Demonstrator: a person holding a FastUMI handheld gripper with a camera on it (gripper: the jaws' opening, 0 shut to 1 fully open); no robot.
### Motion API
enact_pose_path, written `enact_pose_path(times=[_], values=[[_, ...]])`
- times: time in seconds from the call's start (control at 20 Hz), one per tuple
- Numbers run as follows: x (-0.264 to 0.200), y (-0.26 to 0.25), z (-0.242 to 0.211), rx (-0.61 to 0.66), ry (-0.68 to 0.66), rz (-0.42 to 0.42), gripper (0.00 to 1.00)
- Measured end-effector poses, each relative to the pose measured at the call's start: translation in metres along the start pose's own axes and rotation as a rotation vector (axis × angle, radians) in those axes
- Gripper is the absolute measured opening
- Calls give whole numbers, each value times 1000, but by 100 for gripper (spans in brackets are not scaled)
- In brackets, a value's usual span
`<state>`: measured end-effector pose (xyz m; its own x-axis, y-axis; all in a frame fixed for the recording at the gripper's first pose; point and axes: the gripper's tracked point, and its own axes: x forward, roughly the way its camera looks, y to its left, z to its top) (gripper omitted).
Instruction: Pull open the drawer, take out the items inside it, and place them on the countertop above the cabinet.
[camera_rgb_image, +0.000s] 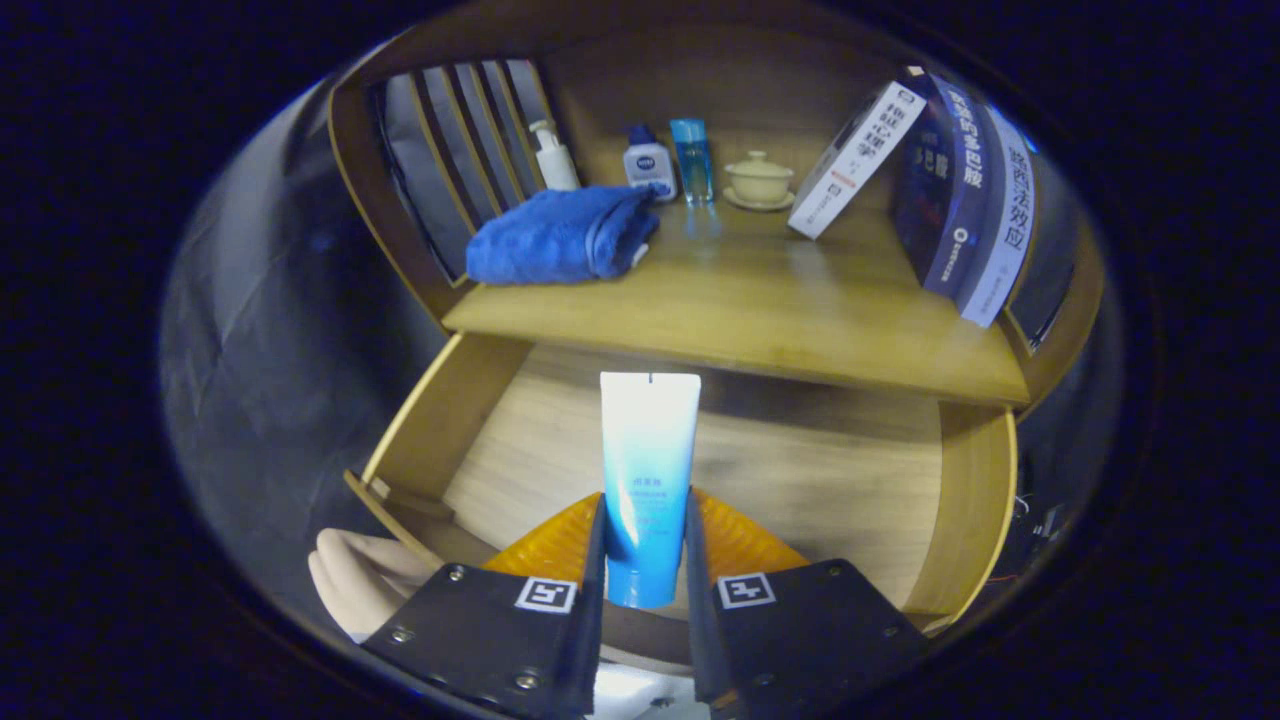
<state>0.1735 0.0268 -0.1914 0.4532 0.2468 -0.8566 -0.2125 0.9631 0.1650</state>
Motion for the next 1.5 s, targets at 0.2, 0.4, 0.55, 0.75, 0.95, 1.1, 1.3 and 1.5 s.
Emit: enact_pose_path(times=[0.2, 0.4, 0.55, 0.75, 0.95, 1.1, 1.3, 1.5], values=[[-7, -9, 27, -31, -84, -60, 37], [3, -16, 48, -51, -141, -125, 37], [21, -21, 58, -50, -159, -151, 37], [45, -36, 75, -57, -174, -215, 37], [64, -35, 90, -19, -190, -219, 37], [75, -35, 102, 23, -194, -217, 37], [81, -43, 144, 108, -321, -243, 42], [63, -47, 162, 162, -423, -251, 74]])
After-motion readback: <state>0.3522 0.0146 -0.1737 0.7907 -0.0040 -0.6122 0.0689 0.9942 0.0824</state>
